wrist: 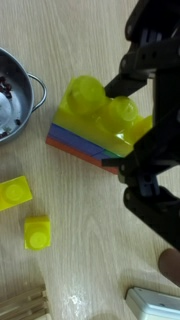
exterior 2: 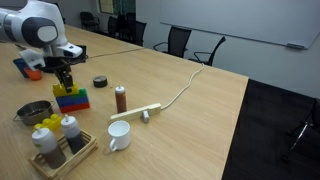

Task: Remove the yellow block from the tower and put it on the table

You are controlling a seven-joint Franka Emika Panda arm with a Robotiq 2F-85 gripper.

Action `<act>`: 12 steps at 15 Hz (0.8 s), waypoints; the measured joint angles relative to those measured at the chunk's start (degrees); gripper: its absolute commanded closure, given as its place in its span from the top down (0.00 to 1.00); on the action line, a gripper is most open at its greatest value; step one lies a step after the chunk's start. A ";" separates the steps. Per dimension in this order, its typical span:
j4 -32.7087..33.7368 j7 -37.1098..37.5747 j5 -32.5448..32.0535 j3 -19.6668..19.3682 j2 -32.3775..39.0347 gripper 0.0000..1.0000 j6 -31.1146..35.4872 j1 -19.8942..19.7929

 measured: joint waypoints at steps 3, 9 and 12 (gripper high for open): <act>0.00 0.00 0.00 0.00 0.81 0.33 0.00 0.05; 0.09 0.00 0.00 0.01 1.08 0.20 0.00 0.61; 0.37 0.00 -0.05 0.01 1.00 0.10 0.00 0.93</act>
